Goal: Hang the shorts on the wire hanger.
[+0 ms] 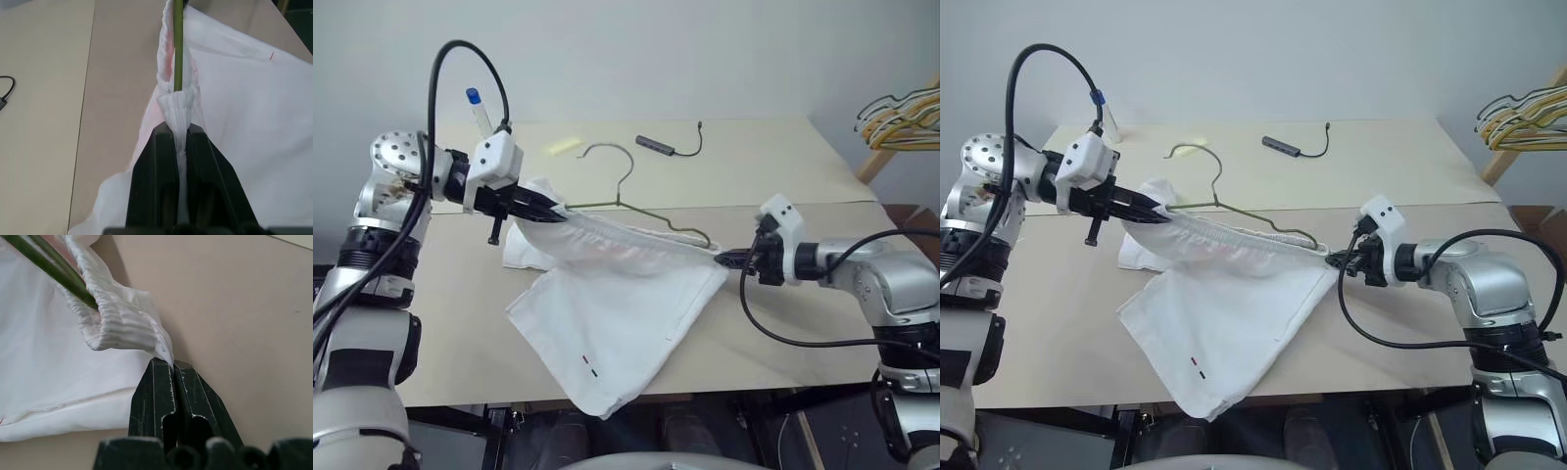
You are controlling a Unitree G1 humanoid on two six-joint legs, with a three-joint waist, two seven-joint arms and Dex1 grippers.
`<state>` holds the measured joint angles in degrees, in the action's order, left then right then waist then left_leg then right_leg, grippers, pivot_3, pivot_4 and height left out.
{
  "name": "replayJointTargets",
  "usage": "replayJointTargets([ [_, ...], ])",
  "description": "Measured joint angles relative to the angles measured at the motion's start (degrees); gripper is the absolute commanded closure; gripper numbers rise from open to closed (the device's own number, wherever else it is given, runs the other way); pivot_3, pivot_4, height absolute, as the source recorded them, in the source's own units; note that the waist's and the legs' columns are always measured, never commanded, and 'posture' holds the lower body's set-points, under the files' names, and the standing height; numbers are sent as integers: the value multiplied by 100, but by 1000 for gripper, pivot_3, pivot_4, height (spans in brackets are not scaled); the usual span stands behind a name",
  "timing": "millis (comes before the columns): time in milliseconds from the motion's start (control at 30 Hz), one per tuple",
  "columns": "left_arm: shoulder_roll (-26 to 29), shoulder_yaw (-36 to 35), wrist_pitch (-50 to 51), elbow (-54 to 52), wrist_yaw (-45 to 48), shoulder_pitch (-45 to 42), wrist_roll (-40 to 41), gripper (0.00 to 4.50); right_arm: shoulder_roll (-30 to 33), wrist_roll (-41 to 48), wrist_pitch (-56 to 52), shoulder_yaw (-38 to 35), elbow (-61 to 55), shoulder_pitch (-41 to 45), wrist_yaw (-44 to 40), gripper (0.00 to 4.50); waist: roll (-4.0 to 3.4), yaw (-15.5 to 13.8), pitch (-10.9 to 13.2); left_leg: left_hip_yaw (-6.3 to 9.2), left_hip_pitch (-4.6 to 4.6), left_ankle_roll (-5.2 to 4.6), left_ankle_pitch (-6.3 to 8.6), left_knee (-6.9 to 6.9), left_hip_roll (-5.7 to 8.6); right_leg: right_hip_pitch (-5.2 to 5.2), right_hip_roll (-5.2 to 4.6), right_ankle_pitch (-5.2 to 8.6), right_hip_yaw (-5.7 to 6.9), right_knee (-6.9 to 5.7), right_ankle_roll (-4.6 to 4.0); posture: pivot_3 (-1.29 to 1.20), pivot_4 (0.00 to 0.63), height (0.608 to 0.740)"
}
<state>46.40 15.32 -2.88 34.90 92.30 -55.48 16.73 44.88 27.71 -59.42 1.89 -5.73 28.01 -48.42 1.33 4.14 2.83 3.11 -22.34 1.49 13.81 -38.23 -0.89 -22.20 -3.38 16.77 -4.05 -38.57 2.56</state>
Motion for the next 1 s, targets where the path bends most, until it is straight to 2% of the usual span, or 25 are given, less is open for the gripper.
replayJointTargets([
  [133, -132, -4, -119, 216, -11, -11, -229, 4500, 124, -2, 53, 0, -62, -23, -55, 4407, 0, 0, 0, 0, -3, 0, 0, 0, 0, -1, -1, 0, 0, 1, 0, -66, 0, 740],
  [300, -250, -73, -296, 324, -83, -20, -476, 4500, 622, -173, 378, 155, -632, 160, -231, 4407, -1, -1, 1, -1, -4, 0, 0, -2, 0, -3, -2, 0, 0, 0, 1, -75, 0, 740],
  [500, -401, -180, -405, 315, -258, -118, -733, 4500, 967, -340, 172, 771, -1177, 1376, -433, 4407, -3, 32, 0, 1, -4, -2, 1, -2, -4, -4, 1, 1, 0, 1, 0, -82, 0, 740],
  [767, -463, -300, -405, 180, -206, -207, -764, 4500, 1004, -852, 20, 2040, -1193, 2373, -927, 4407, -3, 69, 0, 0, -8, -2, 1, -3, -2, -6, -3, 1, 1, 3, 1, -63, 0, 740],
  [1000, -454, -328, -330, -33, -187, -122, -768, 4500, 777, -1132, 105, 2235, -1045, 2565, -1072, 4407, -3, 124, 0, 4, -6, -2, 1, -3, -2, -7, -3, 1, 1, -3, 0, -53, 0, 740],
])
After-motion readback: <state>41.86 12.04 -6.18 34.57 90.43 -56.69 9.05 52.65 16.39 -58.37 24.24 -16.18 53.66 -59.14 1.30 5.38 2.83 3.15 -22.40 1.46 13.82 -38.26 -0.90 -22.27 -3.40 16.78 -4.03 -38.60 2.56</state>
